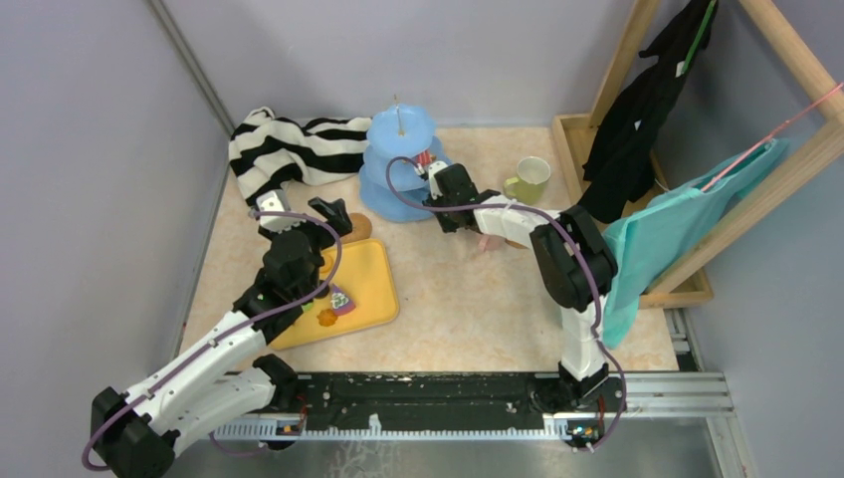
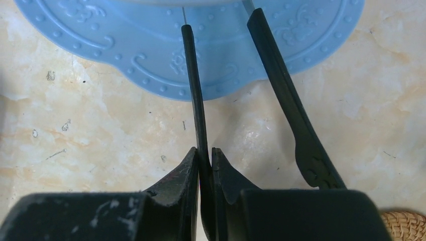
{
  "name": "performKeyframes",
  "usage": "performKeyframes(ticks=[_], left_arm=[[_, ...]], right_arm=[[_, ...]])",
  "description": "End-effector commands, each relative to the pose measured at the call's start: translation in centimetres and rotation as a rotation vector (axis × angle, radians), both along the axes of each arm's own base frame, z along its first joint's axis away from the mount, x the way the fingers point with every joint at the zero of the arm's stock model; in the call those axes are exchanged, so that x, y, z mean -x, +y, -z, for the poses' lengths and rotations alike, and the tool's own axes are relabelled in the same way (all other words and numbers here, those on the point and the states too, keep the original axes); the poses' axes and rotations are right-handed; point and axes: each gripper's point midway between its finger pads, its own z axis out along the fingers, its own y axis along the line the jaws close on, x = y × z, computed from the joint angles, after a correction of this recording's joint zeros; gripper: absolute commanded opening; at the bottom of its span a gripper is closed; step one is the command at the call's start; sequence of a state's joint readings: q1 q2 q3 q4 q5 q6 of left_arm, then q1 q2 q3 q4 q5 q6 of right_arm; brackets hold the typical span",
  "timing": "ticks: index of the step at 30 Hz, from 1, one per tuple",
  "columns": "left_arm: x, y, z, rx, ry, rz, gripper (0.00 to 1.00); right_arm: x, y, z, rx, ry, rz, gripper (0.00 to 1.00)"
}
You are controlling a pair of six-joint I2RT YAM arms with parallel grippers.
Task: Serve the afternoon tea
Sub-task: Pick up the clamp from the desert table.
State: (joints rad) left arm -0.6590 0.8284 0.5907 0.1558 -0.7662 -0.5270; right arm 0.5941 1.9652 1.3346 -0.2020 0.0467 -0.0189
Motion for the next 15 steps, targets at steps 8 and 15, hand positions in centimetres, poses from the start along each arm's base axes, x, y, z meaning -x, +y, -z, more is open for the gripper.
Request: performKeyframes(ticks=[8, 15], left_arm=[[0.2, 0.3, -1.5, 0.022, -0.022, -0.006, 0.99], [0.2, 0.4, -1.9, 0.024, -0.025, -0.011, 0.99]], right_arm=[[0.0, 1.4, -4.8, -0.081, -0.089, -0.046, 0.10], [1.3, 2.8, -5.9, -0.086, -0.107, -0.095, 0.10]])
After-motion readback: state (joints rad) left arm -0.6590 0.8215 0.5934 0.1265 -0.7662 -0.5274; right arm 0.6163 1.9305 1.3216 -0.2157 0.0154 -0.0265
